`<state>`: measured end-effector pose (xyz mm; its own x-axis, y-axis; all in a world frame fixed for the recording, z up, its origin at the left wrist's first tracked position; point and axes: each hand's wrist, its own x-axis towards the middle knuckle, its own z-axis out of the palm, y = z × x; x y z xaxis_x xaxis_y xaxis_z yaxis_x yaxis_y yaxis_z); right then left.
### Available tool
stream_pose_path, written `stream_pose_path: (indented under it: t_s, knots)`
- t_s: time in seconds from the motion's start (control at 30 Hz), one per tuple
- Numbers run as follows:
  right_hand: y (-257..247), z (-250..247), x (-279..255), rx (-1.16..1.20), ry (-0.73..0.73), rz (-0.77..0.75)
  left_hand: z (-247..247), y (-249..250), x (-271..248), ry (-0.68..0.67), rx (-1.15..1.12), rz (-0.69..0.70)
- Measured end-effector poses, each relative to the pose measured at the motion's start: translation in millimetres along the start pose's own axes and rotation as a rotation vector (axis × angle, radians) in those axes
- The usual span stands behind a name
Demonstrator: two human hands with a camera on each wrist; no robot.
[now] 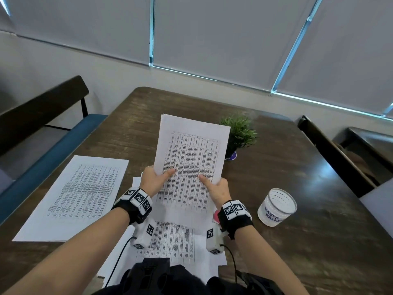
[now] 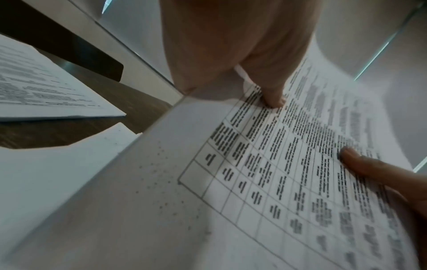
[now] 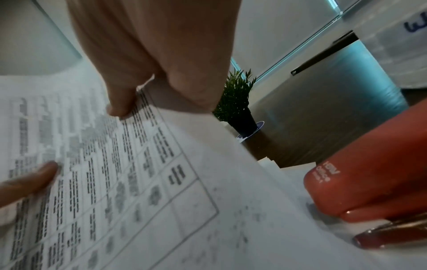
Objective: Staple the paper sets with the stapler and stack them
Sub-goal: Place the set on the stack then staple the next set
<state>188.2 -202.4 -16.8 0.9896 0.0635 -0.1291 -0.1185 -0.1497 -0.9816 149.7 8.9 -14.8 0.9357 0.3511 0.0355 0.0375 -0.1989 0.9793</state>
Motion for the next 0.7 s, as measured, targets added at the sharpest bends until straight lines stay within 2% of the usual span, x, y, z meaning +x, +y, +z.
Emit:
stream_pose_path:
  t_s: [0.1, 0.23, 0.3, 0.37, 0.43, 0.57, 0.63, 0.7]
  knots:
    - [2.7, 2.0, 2.0, -0.004, 0.011, 0.034, 0.3, -10.2, 2.3, -0.030, 0.093, -0.056]
    - [5.0, -3.9, 8.6, -0.102, 0.078, 0.128, -6.3, -32.4, 0.6, -0.113, 0.248, -0.286]
    - [7.0, -13.4, 9.0, -0.192, 0.046, 0.151, -12.1, -43.3, -2.6, -0.164, 0.257, -0.364]
    - [12.9, -27.4, 8.0, -0.361, 0.014, 0.124, -16.8, -51.2, -4.8, -0.202, 0.274, -0.441]
    - [21.3, -43.2, 6.9, -0.662, 0.002, 0.102, -20.7, -58.4, -5.3, -0.241, 0.300, -0.514]
    - [44.3, -61.7, 0.5, -1.164, -0.128, 0.296, -21.3, -64.0, -10.7, -0.284, 0.372, -0.576]
    - [52.5, -65.2, -5.1, -1.288, -0.204, 0.337, -20.1, -69.1, -9.7, -0.305, 0.389, -0.573]
    - [60.1, -69.2, -9.0, -1.370, -0.237, 0.315, -18.1, -64.9, -11.5, -0.322, 0.387, -0.574]
